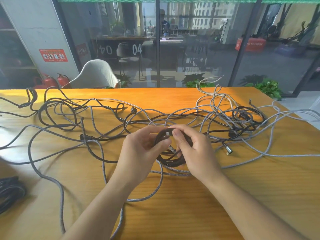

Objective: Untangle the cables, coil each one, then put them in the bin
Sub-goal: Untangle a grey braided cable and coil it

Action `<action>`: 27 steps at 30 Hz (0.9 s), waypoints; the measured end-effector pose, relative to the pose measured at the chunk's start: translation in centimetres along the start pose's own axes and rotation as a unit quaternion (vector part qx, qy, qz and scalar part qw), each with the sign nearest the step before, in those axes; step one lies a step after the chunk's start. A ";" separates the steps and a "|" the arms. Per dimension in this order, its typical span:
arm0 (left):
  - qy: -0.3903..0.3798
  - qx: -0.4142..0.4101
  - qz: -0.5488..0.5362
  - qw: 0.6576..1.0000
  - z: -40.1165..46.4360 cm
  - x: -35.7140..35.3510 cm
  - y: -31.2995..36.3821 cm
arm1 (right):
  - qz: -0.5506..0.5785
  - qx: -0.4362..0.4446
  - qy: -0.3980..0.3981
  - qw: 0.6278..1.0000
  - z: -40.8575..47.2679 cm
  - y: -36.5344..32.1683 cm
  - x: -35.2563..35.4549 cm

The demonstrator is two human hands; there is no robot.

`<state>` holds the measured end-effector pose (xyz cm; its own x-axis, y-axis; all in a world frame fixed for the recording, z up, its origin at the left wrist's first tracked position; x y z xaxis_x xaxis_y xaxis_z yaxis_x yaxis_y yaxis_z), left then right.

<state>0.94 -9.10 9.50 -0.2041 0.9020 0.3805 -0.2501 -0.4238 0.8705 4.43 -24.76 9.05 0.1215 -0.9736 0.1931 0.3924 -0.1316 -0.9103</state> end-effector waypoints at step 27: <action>0.006 -0.020 0.093 0.995 0.0 -0.3 0.2 | 0.045 0.057 0.105 0.992 -0.4 -0.2 1.7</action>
<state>0.93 -9.41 9.56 -0.2618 0.8061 0.5308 -0.2436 -0.5873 0.7718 4.19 -26.50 9.41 -0.0273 -0.9994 0.0206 0.4904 -0.0314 -0.8709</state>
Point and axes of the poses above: each hand's wrist, its own z-axis towards the middle knuckle, its own x-axis out of the back of the hand, y = z × x, the point moved 9 cm from there along z, towards the middle knuckle, and after that the axes turned 10 degrees about z, right-handed, at the moved point
